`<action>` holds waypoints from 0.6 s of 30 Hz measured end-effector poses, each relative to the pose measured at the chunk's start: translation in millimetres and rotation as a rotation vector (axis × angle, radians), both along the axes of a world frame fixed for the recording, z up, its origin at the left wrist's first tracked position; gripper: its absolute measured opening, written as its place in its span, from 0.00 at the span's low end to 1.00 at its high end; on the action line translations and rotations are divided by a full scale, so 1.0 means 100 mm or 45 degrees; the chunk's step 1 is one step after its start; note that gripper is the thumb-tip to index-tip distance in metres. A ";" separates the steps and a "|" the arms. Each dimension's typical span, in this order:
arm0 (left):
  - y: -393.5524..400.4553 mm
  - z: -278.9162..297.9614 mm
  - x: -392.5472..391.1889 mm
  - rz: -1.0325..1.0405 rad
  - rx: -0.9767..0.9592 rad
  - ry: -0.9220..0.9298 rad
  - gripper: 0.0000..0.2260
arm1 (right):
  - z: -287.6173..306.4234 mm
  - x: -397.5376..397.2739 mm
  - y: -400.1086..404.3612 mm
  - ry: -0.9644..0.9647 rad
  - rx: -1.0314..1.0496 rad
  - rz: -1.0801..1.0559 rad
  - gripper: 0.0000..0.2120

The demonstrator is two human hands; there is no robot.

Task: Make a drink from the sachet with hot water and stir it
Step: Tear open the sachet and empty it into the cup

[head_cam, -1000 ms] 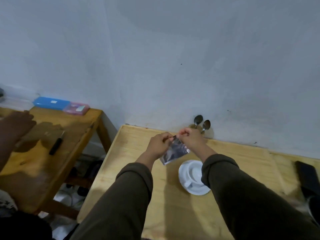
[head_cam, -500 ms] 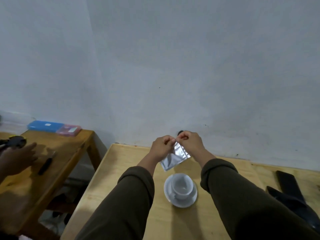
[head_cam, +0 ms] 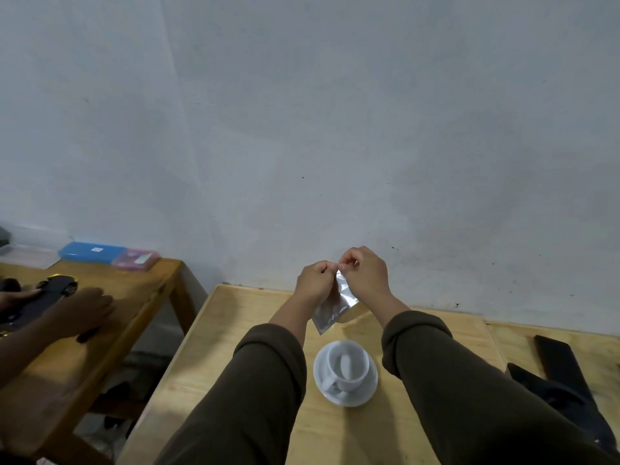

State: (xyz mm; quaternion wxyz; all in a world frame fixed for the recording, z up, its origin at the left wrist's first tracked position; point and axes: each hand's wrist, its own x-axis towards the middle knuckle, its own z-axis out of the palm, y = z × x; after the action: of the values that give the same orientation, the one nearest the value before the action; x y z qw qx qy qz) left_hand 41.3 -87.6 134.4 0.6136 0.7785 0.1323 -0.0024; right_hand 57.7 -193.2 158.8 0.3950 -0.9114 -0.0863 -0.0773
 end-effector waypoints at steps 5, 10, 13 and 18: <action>0.05 0.03 0.04 0.098 -0.074 0.085 0.13 | 0.01 -0.06 0.13 -0.108 -0.144 0.124 0.03; 0.14 -0.06 0.09 0.141 -0.099 0.147 0.12 | -0.03 -0.10 0.12 -0.057 -0.181 0.184 0.03; 0.15 -0.12 0.13 0.216 -0.163 0.197 0.13 | -0.06 -0.15 0.09 -0.041 -0.216 0.279 0.03; 0.20 -0.18 0.18 0.367 -0.210 0.276 0.13 | -0.18 -0.26 0.05 -0.044 -0.267 0.334 0.03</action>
State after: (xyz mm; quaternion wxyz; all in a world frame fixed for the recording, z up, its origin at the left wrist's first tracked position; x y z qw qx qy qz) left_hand 59.4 -67.5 116.6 0.6515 0.6938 0.3069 -0.0091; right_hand 31.7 -188.3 140.8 0.3027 -0.9270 -0.2190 -0.0313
